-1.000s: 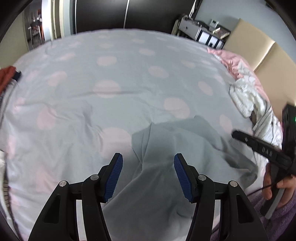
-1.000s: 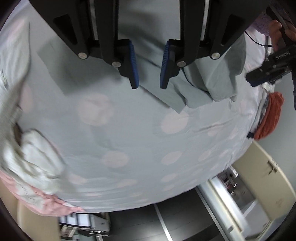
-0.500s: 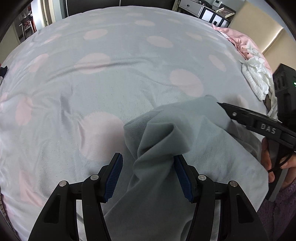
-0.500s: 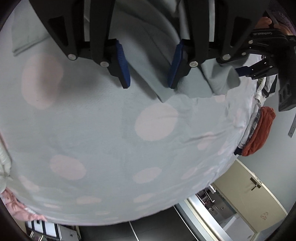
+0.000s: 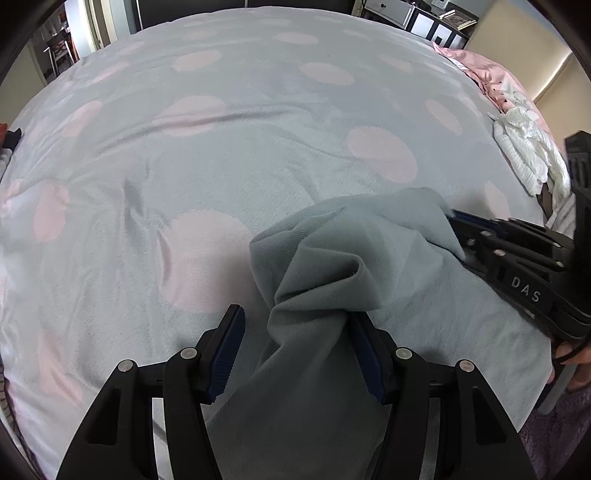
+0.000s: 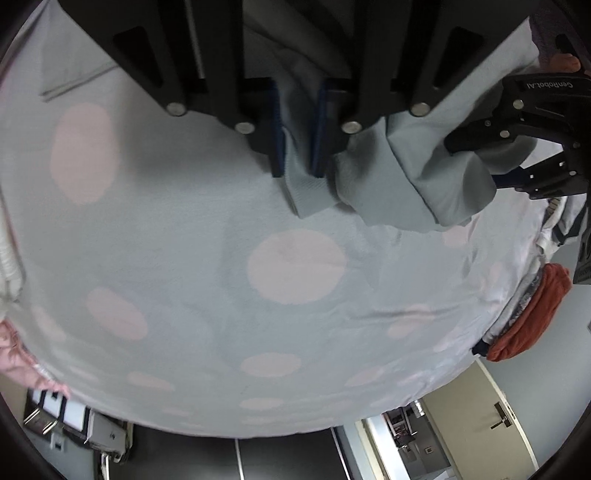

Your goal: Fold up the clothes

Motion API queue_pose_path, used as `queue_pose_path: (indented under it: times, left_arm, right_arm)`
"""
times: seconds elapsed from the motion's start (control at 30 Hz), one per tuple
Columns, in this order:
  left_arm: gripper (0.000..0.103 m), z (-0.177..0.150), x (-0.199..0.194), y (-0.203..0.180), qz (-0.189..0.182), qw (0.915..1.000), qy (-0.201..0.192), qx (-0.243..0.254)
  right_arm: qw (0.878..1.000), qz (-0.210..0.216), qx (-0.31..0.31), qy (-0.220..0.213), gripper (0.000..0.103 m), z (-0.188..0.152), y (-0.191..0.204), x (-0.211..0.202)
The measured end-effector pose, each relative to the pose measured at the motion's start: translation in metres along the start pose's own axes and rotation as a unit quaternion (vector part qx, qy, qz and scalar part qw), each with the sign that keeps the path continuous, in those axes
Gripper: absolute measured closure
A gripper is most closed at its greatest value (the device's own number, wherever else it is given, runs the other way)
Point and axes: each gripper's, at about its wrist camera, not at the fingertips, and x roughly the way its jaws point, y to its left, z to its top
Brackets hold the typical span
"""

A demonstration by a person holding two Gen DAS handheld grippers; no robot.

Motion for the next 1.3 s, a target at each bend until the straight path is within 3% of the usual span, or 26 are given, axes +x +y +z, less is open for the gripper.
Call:
queue_pose_path:
  times: [0.13, 0.27, 0.37, 0.6, 0.83, 0.97, 1.03, 1.3]
  left_arm:
    - [0.044, -0.005, -0.013, 0.003, 0.005, 0.9997, -0.023, -0.004]
    - [0.043, -0.009, -0.028, 0.005, -0.001, 0.9988, -0.046, -0.014]
    - [0.043, -0.008, -0.036, 0.008, -0.012, 0.9980, -0.059, -0.022]
    - [0.043, -0.005, -0.051, 0.016, -0.028, 0.9960, -0.075, -0.039]
    - [0.043, -0.008, -0.061, 0.029, -0.053, 0.9928, -0.085, -0.066]
    - [0.042, -0.011, -0.060, 0.032, -0.078, 0.9922, -0.066, -0.070]
    - [0.036, -0.013, -0.053, 0.031, -0.084, 0.9933, -0.039, -0.070]
    - [0.036, -0.021, -0.020, 0.005, -0.089, 0.9945, 0.040, -0.039]
  right_arm:
    - [0.998, -0.041, 0.035, -0.041, 0.094, 0.000, -0.015, -0.027]
    - [0.988, -0.102, 0.099, -0.068, 0.094, -0.008, -0.048, -0.053]
    - [0.975, -0.159, 0.138, -0.077, 0.094, -0.018, -0.077, -0.074]
    - [0.942, -0.224, 0.238, -0.078, 0.094, -0.042, -0.147, -0.120]
    - [0.905, -0.295, 0.298, -0.071, 0.096, -0.068, -0.200, -0.150]
    - [0.879, -0.331, 0.334, -0.077, 0.096, -0.084, -0.226, -0.164]
    - [0.870, -0.340, 0.347, -0.079, 0.096, -0.089, -0.233, -0.166]
    - [0.878, -0.317, 0.350, -0.078, 0.096, -0.089, -0.228, -0.153]
